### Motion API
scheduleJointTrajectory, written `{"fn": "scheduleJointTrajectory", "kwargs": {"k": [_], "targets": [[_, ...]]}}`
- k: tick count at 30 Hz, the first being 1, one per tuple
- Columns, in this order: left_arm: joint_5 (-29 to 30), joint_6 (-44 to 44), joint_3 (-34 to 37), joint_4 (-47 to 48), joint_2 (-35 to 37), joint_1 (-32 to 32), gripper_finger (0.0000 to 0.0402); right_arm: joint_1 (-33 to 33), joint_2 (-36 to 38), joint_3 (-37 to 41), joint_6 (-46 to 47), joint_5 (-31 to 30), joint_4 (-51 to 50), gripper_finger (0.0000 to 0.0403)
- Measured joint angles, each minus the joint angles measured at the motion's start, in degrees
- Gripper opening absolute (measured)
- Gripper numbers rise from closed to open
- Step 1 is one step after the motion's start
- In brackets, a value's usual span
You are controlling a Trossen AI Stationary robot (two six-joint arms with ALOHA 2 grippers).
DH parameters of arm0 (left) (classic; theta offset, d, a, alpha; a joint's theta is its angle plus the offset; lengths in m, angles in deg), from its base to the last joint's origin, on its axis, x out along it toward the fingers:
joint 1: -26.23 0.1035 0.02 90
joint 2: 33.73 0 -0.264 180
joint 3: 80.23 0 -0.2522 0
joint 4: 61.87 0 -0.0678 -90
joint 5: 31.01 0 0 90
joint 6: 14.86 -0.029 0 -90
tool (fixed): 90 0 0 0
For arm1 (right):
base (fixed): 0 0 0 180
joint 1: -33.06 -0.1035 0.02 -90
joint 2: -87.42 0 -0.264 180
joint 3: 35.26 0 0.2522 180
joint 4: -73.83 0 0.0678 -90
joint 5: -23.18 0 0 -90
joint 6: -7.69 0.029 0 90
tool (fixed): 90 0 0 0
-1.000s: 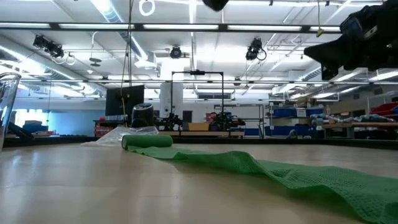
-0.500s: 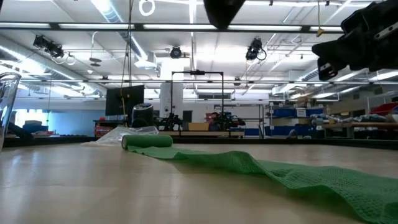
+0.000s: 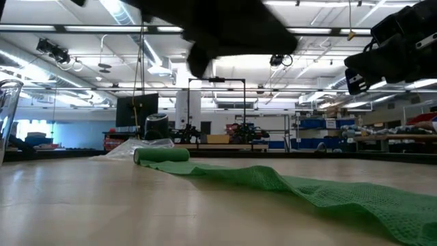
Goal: Roll bandage
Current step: Roll the green bandage
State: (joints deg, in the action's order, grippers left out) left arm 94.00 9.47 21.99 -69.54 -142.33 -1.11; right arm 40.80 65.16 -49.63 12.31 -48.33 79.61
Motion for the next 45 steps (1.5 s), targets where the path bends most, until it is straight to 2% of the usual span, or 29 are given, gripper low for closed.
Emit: {"fn": "scheduleJointTrajectory", "kwargs": {"k": [3, 7, 10, 13, 18, 21, 24, 26, 30, 36, 45], "targets": [[5.11, 8.06, 4.51, 6.45, 6.43, -0.77, 0.0006, 0.00, -1.22, -0.04, 0.37, -0.76, 1.54, 0.0057], [9.84, 23.98, 8.67, 22.32, 12.95, -2.48, 0.0006, 0.00, -3.19, -0.08, 2.49, -1.46, 2.56, 0.0089], [12.94, 38.33, 10.42, 34.50, 15.78, -4.10, 0.0006, 0.02, -5.07, -0.13, 2.64, -3.39, 2.51, 0.0103], [13.38, 51.16, 11.16, 43.02, 16.75, -5.67, 0.0006, 0.02, -7.34, -0.15, 2.96, -3.73, 2.66, 0.0107], [13.83, 70.83, 13.55, 48.99, 16.78, -7.47, 0.0005, 0.02, -10.32, -0.26, 4.37, -3.85, 3.39, 0.0109], [16.85, 81.79, 16.12, 50.09, 16.78, -7.95, 0.0006, 0.02, -11.69, -0.29, 4.20, -3.85, 5.17, 0.0115], [17.50, 88.63, 19.39, 50.00, 16.78, -7.77, 0.0017, 0.02, -12.64, -0.35, 3.87, -3.84, 6.58, 0.0126], [17.56, 91.41, 21.87, 47.70, 16.78, -7.17, 0.0032, 0.02, -13.21, -0.35, 3.82, -3.83, 7.48, 0.0135], [18.38, 91.31, 27.60, 37.67, 16.78, -5.07, 0.0070, 0.02, -14.10, -0.35, 3.69, -3.85, 8.49, 0.0151], [18.24, 84.31, 34.62, 21.90, 16.86, -0.90, 0.0121, 0.02, -14.64, -0.35, 3.88, -3.85, 9.37, 0.0158], [18.71, 76.85, 35.38, 17.58, 16.67, 0.99, 0.0142, 0.02, -14.64, -0.37, 4.81, -3.85, 9.69, 0.0158]]}}
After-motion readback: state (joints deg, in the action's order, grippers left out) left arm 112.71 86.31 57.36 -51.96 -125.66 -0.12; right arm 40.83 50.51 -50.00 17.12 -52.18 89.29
